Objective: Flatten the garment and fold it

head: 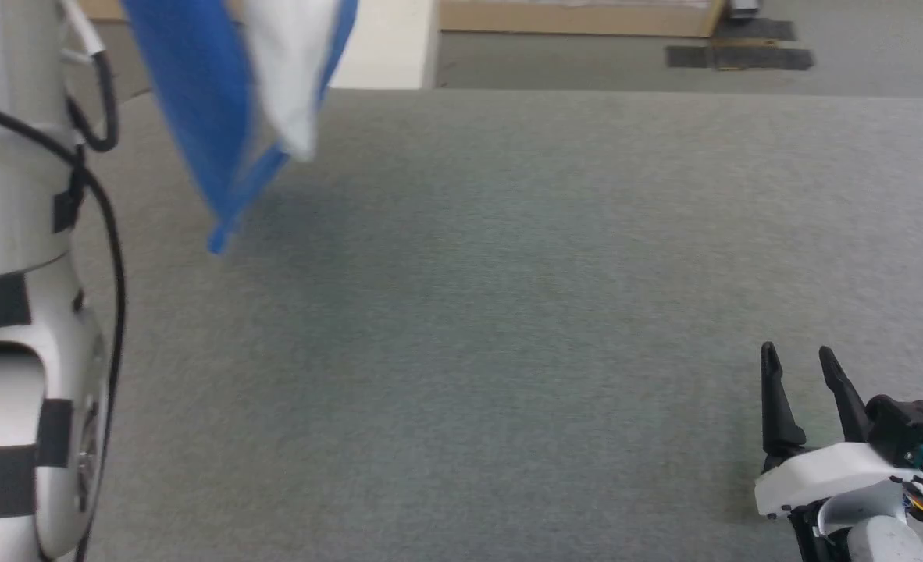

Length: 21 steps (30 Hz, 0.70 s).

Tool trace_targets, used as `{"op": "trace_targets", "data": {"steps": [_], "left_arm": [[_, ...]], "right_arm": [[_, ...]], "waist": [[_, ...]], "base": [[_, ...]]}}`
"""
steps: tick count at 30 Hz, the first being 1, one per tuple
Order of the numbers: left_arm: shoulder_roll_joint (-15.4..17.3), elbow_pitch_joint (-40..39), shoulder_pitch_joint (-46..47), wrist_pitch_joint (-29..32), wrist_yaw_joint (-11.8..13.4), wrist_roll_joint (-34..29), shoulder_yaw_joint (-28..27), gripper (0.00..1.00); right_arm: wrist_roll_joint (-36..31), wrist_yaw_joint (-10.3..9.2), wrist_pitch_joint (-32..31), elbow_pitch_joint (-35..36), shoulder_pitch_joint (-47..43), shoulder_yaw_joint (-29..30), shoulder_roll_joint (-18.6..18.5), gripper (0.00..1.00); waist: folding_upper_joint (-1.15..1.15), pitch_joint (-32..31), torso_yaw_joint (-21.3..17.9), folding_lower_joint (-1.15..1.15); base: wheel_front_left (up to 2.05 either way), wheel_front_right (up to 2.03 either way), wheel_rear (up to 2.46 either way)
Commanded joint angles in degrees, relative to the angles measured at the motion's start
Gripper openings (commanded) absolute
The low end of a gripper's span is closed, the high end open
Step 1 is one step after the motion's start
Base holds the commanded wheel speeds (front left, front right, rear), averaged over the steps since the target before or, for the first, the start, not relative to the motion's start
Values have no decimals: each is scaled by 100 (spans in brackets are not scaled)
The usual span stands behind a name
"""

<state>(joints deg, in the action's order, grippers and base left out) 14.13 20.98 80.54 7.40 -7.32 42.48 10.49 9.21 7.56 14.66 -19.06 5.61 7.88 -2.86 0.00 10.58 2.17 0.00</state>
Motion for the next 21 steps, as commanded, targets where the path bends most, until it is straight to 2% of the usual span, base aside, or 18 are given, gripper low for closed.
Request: {"op": "trace_targets", "data": {"steps": [1, 7, 12, 17, 21], "left_arm": [[-115, -4, 136, -8, 15, 104, 7, 0], [-553, -46, 136, 7, 47, 494, -19, 0], [-774, -53, -427, 180, 94, 766, 92, 0], [-864, 232, -1692, 344, 82, 684, 629, 0], [-862, 744, -2809, 551, 44, 331, 1442, 0]], "right_arm": [[45, -8, 33, 42, -56, 18, -1, 100], [54, -8, 33, 88, -159, 191, -1, 100], [54, -8, 33, 125, -213, 276, -1, 100], [21, -8, 33, 165, -257, 327, -1, 100], [20, -8, 33, 168, -250, 323, -1, 100]], "waist": [[0, -156, -664, 0], [0, -35, -1014, 0], [0, 36, -1090, 0], [0, 104, -1028, 0], [0, 153, -993, 0]], "base": [[0, 0, 0], [0, 0, 0], [0, 0, 0], [0, 0, 0], [0, 0, 0]]}}
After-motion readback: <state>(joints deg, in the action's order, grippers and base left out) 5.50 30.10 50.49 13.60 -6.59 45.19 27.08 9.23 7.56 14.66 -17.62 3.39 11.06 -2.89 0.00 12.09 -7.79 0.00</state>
